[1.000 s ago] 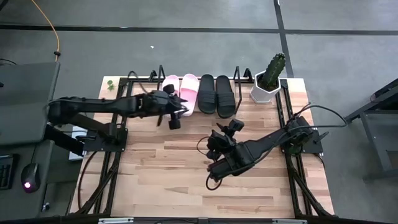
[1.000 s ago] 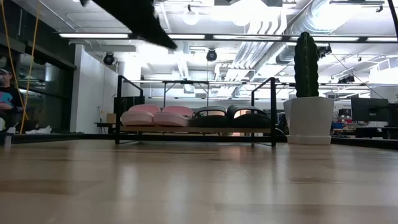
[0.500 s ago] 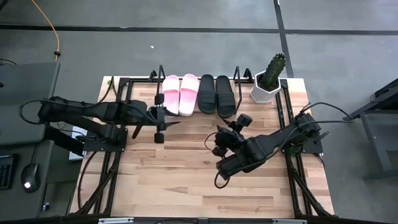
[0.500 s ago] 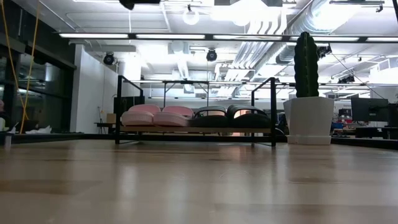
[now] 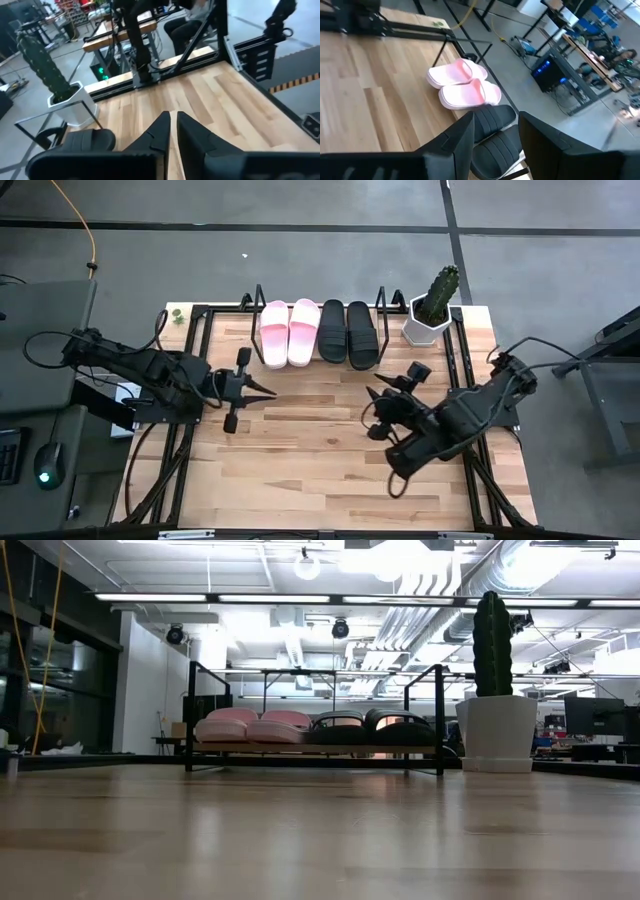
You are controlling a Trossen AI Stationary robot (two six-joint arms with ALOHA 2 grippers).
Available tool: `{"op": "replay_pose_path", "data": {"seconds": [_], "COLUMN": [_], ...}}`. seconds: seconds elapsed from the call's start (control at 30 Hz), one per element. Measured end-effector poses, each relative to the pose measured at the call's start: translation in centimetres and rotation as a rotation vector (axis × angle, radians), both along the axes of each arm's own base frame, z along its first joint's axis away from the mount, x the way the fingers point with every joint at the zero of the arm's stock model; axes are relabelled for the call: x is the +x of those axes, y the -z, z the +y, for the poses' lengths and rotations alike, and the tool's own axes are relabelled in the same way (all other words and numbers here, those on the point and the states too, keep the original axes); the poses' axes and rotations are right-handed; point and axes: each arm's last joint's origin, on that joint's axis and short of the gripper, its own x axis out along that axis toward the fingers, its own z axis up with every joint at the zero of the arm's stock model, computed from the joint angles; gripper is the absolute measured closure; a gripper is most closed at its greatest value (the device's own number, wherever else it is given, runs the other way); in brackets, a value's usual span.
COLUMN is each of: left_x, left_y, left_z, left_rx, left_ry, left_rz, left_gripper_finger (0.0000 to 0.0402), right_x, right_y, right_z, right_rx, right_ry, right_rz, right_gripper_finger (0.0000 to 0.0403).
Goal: Pick and place slides into the shelf
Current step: Return to Home Position
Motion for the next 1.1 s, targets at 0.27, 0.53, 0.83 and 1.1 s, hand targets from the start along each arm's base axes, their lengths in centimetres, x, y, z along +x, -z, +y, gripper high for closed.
{"op": "replay_pose_path", "data": {"seconds": [0.27, 0.53, 0.83, 1.1], "left_x": [-0.6, -0.5, -0.5, -1.7], "left_y": [0.1, 0.0, -1.3, -4.8], "left_z": [0.0, 0.0, 0.1, 1.7], "left_rx": [0.017, 0.022, 0.05, 0.019], "left_ry": [-0.025, -0.035, -0.073, -0.217], "left_rz": [0.02, 0.018, -0.11, -0.23], "left_gripper_finger": [0.04, 0.04, 0.0399, 0.0399], "right_x": [-3.9, -7.6, -8.4, -5.5], "right_y": [-3.1, -6.5, -9.7, -13.3], "right_z": [-0.7, -3.9, -6.5, -8.4], "right_rx": [0.002, 0.036, 0.066, 0.072], "right_ry": [-0.084, -0.103, -0.198, -0.633], "right_rz": [-0.057, -0.135, -0.209, -0.357], "right_gripper_finger": [0.0257, 0.0257, 0.0257, 0.0257]}}
